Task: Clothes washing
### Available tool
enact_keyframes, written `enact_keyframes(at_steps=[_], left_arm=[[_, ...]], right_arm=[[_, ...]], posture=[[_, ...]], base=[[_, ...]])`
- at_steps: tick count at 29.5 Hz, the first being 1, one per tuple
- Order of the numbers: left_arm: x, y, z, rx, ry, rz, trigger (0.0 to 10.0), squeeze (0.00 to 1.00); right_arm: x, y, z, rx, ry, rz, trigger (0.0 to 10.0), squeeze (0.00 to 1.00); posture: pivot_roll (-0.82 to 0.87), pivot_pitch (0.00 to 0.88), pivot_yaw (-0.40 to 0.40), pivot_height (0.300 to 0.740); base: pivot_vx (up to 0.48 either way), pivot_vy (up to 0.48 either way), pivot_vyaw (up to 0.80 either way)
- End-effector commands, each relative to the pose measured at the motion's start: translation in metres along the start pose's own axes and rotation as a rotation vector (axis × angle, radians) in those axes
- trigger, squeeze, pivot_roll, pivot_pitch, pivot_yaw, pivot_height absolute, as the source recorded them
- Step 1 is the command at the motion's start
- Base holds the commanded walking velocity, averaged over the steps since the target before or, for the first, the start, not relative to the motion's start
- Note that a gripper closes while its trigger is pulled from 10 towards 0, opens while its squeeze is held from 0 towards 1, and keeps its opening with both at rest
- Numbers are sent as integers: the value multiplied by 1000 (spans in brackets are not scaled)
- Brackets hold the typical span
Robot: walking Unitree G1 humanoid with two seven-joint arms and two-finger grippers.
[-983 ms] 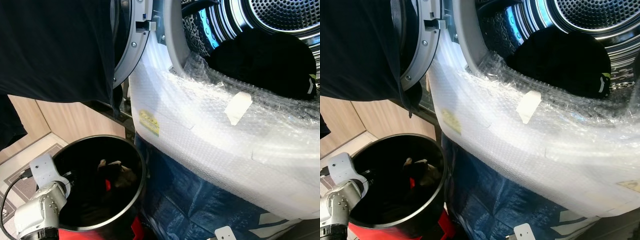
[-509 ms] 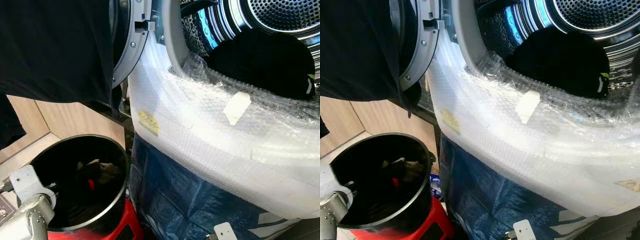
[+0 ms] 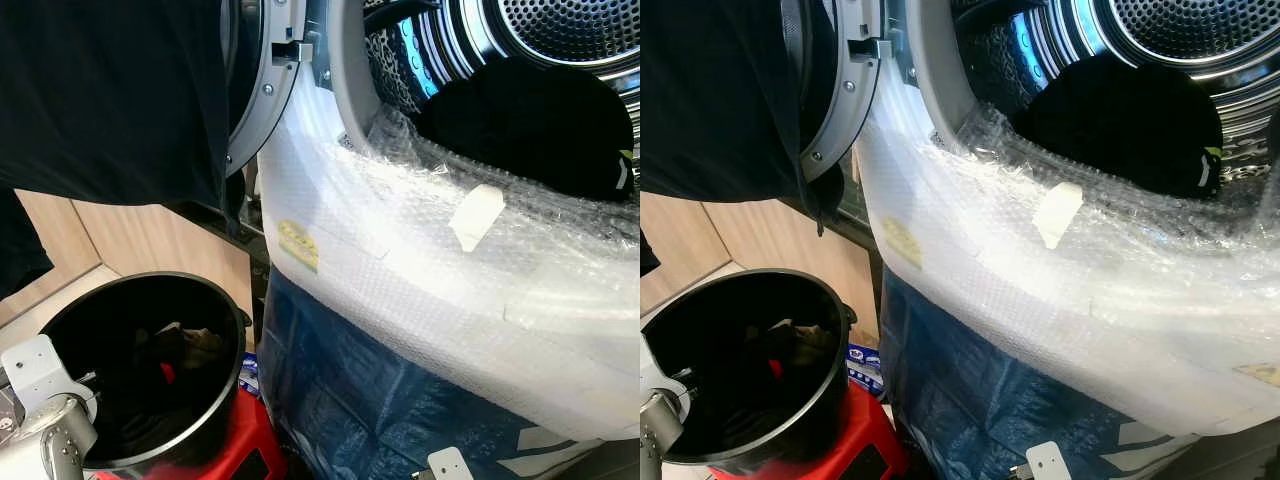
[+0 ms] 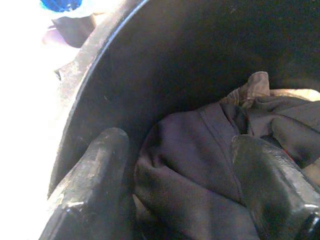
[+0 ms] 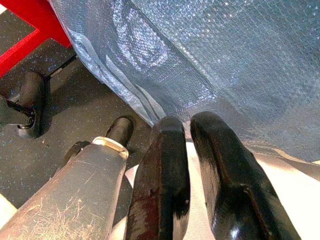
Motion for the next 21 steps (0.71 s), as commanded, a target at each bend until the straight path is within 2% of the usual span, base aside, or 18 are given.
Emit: enact_keyframes(at_steps=[1,3,6,7,10,12,15,16,18,19,21], left_arm=[[-5,11,22,17,-83,67,10000,0],[-5,10,25,17,-99,62,10000,0],[-1,-1,37,23,-150,13,10000,0],[0,-15,45,29,-186,-59,10000,0],[0,-36,54,63,-227,-167,10000,0],[-4,-69,53,200,-240,-364,10000,0],[-10,-92,51,300,-279,-497,10000,0],[-15,-104,50,316,-301,-571,10000,0],[-18,-110,49,317,-302,-610,10000,0],[-21,-127,40,327,-279,-724,10000,0],[-22,-131,37,332,-270,-757,10000,0]], right_arm=[[-1,0,-8,21,24,-2,10000,0],[-1,-1,-9,11,32,-6,10000,0],[-1,-2,-10,11,35,-7,10000,0],[-1,-1,-11,7,38,-6,10000,0],[-1,-1,-12,11,39,-3,10000,0],[-1,-1,-11,20,36,-5,10000,0],[-1,-3,-10,29,29,-12,10000,0],[-1,-5,-8,30,25,-16,10000,0],[-1,-6,-8,32,23,-19,10000,0],[-2,-9,-9,35,25,-26,10000,0],[-2,-10,-9,36,26,-27,10000,0]], posture=[[226,51,-72,740],[222,59,-70,740],[232,66,-83,740],[232,66,-83,740],[223,74,-89,740],[200,75,-87,740],[183,79,-88,740],[178,83,-91,740],[178,83,-91,740],[166,86,-99,740],[164,85,-102,740]], base=[[0,0,0],[0,0,0],[0,0,0],[0,0,0],[0,0,0],[0,0,0],[0,0,0],[0,0,0],[0,0,0],[0,0,0],[0,0,0]])
Point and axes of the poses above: a point about 5 cm out from each wrist's last joint towards the gripper, its own x axis pointing out of the wrist towards the gripper, its own z axis along the axis of the wrist's last joint, y = z × x, the point moved 2 cm from there along x, pointing out of the wrist towards the gripper, and after that the axes turned 5 degrees about x, right-handed, at the moved point
